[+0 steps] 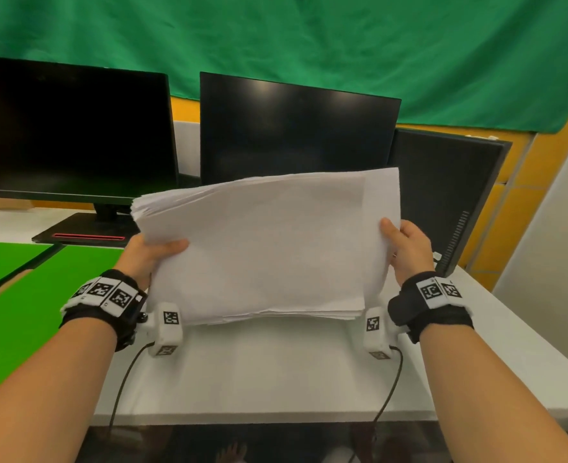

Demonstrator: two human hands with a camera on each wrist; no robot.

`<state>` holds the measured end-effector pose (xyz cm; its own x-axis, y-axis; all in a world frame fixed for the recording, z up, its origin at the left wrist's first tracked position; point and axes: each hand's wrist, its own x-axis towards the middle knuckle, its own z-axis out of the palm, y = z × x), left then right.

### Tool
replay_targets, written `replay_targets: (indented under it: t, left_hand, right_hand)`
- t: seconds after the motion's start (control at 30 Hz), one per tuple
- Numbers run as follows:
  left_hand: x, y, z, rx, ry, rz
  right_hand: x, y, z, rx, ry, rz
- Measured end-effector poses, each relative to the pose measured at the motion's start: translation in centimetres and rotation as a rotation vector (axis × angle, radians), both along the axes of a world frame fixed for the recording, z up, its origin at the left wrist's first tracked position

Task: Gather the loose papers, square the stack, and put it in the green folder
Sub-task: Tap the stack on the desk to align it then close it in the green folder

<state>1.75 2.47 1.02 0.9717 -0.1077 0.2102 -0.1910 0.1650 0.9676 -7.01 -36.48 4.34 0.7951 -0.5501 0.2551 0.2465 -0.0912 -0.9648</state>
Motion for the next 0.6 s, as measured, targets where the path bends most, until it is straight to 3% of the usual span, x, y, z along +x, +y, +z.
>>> replay_targets:
  t: [0.13, 0.3, 0.53, 0.6]
  left_hand:
    - [0.2, 1.0, -0.8, -0.024, 0.023, -0.018]
    - [0.1, 0.3, -1.4, -0.082, 0.025, -0.04]
    - [0.0, 0.2, -1.4, -0.13, 0.042, -0.072]
    - [-0.1, -0.3, -1.7, -0.145, 0.05, -0.083]
  right_hand:
    - [-0.5, -0.2, -1.0, -0.071, 0.039, 0.066]
    - [0.0, 1.6, -2.0, 0.078, 0.007, 0.088]
    - [0.3, 3.5, -1.4, -0.151, 0.093, 0.111]
    - [0.6, 4.1, -1.6, -0.047, 0.129, 0.171]
